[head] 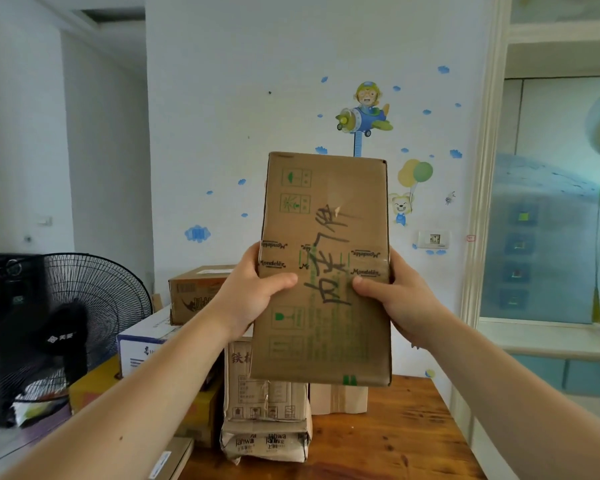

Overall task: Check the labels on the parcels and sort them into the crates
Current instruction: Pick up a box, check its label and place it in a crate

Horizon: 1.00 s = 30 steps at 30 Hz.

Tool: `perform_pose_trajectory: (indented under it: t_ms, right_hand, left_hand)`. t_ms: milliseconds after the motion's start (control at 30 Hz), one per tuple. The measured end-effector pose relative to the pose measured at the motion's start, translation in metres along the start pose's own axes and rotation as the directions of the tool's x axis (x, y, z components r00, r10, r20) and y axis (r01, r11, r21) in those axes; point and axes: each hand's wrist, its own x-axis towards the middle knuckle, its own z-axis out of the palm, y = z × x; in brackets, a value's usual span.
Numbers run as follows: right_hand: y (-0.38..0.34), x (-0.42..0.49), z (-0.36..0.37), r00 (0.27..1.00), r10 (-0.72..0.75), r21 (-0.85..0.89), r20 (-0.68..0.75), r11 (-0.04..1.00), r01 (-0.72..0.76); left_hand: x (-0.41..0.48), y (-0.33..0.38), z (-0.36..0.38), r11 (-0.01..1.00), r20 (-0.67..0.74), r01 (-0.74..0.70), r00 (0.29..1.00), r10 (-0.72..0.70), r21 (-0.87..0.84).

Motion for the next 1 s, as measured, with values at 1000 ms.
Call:
perform_pose_trajectory:
  t_ms: [1000]
  right_hand:
    - [0.004, -0.008, 0.017, 0.976, 0.160, -0.154, -0.147, 0.971, -0.182]
  left_hand:
    - [0.001, -0.006, -0.004, 0.994, -0.095, 0.112, 0.989, -0.111, 0.012]
